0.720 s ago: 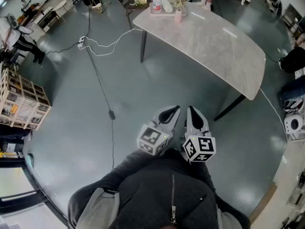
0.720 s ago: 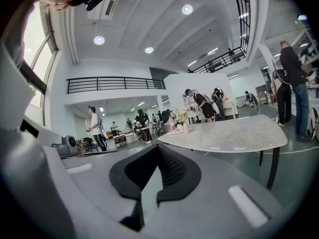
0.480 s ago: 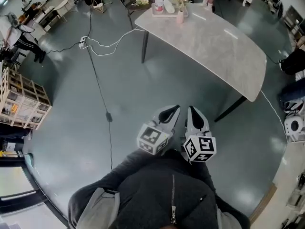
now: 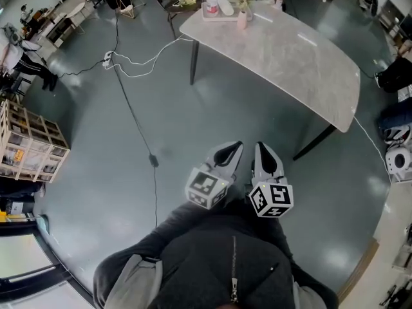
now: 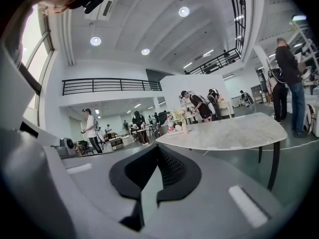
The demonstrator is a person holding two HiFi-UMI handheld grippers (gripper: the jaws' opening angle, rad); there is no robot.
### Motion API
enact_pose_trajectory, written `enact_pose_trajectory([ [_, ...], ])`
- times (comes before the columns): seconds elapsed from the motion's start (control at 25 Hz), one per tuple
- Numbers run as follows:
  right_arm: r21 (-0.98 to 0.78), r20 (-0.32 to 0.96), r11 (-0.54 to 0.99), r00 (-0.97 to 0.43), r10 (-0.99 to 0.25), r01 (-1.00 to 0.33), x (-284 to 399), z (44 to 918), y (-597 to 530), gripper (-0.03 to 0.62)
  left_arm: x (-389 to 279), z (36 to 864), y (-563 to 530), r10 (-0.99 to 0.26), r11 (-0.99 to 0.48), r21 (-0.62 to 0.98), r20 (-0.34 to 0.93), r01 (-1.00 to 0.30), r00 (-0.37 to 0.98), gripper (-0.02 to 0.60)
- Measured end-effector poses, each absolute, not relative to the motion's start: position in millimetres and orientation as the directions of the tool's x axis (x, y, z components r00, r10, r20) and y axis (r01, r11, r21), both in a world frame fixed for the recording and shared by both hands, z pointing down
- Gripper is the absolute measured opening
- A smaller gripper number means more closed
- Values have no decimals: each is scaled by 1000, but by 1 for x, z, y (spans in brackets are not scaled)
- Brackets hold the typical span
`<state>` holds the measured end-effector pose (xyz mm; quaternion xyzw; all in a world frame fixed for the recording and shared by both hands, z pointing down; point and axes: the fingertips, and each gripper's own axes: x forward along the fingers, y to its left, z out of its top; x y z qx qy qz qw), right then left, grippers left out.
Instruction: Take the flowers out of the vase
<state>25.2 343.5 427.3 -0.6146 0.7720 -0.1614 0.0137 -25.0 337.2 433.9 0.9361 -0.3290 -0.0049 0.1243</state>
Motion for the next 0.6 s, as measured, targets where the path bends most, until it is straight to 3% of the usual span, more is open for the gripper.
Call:
enact_pose_trajectory([
  [0.6, -251, 201, 200, -253, -946, -947, -9, 436, 342, 3, -58, 442, 333, -636, -731, 262, 74, -631, 768, 3],
])
